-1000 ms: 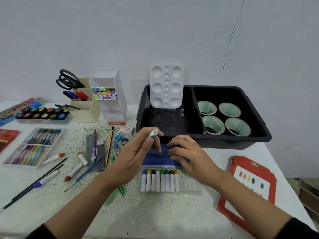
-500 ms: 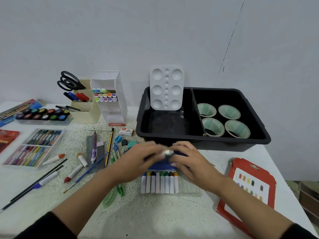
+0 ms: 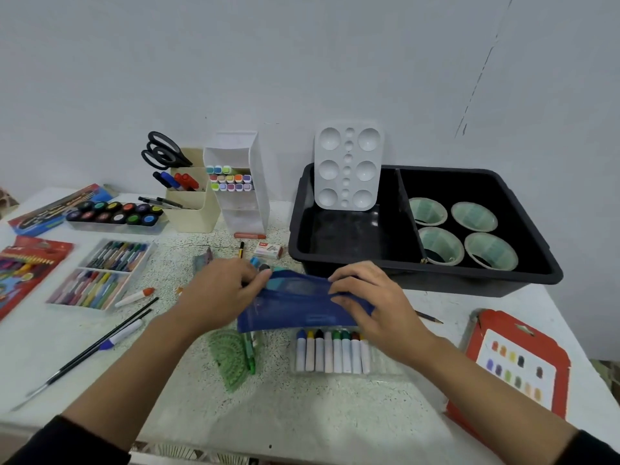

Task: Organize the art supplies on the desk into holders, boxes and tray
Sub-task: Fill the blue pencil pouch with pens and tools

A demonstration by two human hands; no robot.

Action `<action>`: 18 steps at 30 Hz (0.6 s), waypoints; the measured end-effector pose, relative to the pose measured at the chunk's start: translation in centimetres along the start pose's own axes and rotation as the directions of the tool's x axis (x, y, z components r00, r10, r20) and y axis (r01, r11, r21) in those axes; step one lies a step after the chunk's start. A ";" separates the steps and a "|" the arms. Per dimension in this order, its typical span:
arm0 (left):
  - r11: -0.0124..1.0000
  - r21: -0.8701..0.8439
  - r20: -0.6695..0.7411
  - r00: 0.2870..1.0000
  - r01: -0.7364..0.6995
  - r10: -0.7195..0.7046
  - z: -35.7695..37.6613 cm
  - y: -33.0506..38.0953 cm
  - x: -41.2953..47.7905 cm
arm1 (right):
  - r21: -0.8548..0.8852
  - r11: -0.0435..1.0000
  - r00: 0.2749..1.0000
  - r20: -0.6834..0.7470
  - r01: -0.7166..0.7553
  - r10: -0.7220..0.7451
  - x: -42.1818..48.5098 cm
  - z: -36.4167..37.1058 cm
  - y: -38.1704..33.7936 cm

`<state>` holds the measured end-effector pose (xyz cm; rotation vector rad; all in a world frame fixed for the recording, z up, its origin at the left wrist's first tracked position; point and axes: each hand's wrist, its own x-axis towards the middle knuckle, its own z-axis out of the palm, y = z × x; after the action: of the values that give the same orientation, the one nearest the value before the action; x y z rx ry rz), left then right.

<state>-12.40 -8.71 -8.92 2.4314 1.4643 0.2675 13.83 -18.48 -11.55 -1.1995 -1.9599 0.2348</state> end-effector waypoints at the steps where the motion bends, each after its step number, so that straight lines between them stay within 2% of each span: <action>1: 0.999 -0.035 -0.033 0.999 -0.008 0.007 -0.8 -0.4 -0.1 | 0.012 1.000 1.000 -0.010 0.011 -0.011 0.7 0.3 -0.5; 4: 0.979 -0.195 -0.175 0.984 -0.055 0.021 -3.4 -2.0 -0.5 | 0.046 0.998 0.999 -0.032 0.038 -0.037 2.7 1.4 -1.7; 6: 0.965 -0.252 -0.215 0.977 -0.069 0.014 -4.9 -3.3 -1.1 | 0.062 0.997 0.998 -0.038 0.053 -0.051 3.9 2.3 -2.4; 10: 0.960 -0.277 -0.097 0.995 -0.040 0.013 -5.5 -7.6 -1.9 | 0.071 0.996 0.999 0.004 0.049 -0.050 5.8 5.1 -3.6; 13: 0.968 -0.241 -0.098 0.994 -0.070 0.048 -5.2 -10.4 -2.4 | 0.058 0.997 0.998 0.036 0.043 -0.045 6.9 7.2 -4.4; 16: 0.943 -0.301 -0.188 0.978 -0.143 0.089 -4.8 -12.4 -3.0 | 0.195 0.975 0.994 0.025 -0.106 0.103 7.6 8.5 -5.5; 18: 0.917 -0.372 -0.229 0.972 -0.145 0.060 -4.6 -13.6 -3.0 | 0.323 0.925 0.976 -0.015 -0.199 0.215 7.6 9.1 -6.1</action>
<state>-26.46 -4.68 -9.24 2.2062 1.2194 0.7862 1.60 -13.31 -10.19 -1.1811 -1.6714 0.6040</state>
